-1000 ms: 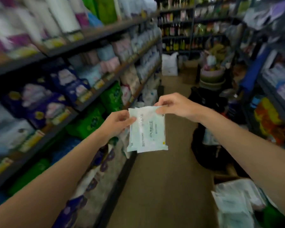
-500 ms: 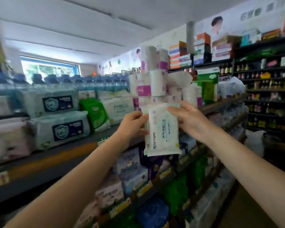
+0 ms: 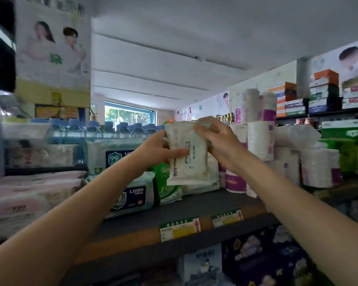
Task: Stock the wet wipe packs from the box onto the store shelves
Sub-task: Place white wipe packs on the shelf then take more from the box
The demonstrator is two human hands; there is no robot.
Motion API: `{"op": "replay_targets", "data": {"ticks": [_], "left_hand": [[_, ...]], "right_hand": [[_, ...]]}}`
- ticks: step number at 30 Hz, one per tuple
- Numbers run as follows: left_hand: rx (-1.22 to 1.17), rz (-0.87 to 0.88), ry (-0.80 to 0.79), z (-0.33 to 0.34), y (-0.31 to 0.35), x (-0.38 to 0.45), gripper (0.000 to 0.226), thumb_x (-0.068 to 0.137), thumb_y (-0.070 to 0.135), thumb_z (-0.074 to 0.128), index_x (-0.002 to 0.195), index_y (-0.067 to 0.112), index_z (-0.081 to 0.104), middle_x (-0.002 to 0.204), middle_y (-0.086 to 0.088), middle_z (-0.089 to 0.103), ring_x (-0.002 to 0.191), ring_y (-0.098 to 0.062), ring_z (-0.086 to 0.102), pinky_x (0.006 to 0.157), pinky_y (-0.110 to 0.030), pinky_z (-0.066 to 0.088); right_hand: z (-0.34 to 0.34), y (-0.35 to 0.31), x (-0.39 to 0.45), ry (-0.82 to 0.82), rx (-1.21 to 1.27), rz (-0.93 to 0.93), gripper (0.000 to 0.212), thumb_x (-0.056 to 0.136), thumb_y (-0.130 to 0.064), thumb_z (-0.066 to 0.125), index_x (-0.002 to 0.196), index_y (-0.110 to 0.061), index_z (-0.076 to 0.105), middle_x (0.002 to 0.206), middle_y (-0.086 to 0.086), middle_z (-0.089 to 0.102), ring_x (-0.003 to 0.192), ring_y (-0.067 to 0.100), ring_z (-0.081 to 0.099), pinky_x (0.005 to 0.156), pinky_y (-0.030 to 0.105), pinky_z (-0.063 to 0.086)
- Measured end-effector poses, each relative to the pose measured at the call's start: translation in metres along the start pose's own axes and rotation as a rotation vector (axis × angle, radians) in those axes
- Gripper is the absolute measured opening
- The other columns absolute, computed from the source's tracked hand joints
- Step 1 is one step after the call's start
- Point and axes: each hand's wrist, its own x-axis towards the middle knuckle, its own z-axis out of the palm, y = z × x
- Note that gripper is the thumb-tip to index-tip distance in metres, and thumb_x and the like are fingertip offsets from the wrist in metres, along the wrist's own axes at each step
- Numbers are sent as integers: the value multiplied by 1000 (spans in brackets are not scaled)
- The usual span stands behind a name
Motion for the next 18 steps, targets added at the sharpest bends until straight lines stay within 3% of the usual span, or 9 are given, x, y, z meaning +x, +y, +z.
{"op": "replay_targets", "data": {"ticks": [3, 6, 8, 11, 13, 15, 18], "left_hand": [[87, 34, 174, -7, -6, 22, 43, 78, 18, 71, 112, 9, 46, 102, -8, 66, 90, -21, 66, 75, -31, 57], [132, 15, 257, -2, -16, 46, 39, 78, 17, 71, 109, 8, 48, 94, -3, 64, 83, -17, 64, 67, -25, 54], [167, -50, 204, 8, -27, 64, 34, 80, 17, 69, 107, 7, 52, 94, -5, 66, 78, -14, 64, 65, -24, 56], [245, -195, 123, 33, -49, 90, 16, 83, 21, 67, 92, 8, 60, 94, -10, 69, 76, -15, 66, 69, -26, 57], [328, -271, 95, 50, -66, 104, 17, 84, 25, 67, 89, 9, 63, 86, -5, 68, 71, -13, 65, 64, -20, 56], [450, -373, 23, 62, -83, 116, 26, 84, 22, 66, 105, 7, 59, 97, -6, 67, 78, -14, 65, 66, -20, 56], [682, -529, -133, 64, -91, 129, 71, 81, 11, 67, 140, 9, 28, 130, -12, 52, 112, -26, 56, 93, -37, 52]], "right_hand": [[-12, 12, 25, -209, -267, -21, 56, 80, -2, 68, 122, -28, 42, 113, 5, 51, 100, 23, 59, 83, 38, 55], [-17, 28, 42, -214, -507, -76, 89, 75, -2, 73, 140, -31, 19, 116, 1, 45, 88, 12, 60, 71, 24, 56], [-27, 42, 52, -211, -554, -82, 96, 74, -2, 74, 144, -32, 15, 122, 3, 44, 92, 12, 57, 72, 21, 53], [-47, 71, 65, -237, -622, 3, 105, 71, 0, 75, 146, -32, 9, 137, 8, 41, 105, 18, 53, 78, 26, 52], [-61, 93, 71, -253, -680, 79, 111, 70, -2, 76, 148, -31, 2, 143, 11, 37, 116, 26, 52, 85, 33, 52], [-72, 118, 74, -274, -751, 150, 110, 71, -6, 77, 148, -28, 1, 142, 12, 40, 121, 27, 50, 95, 36, 47], [-84, 155, 73, -303, -783, 250, 104, 74, -7, 75, 149, -25, 4, 140, 10, 41, 125, 24, 45, 103, 34, 42]]}}
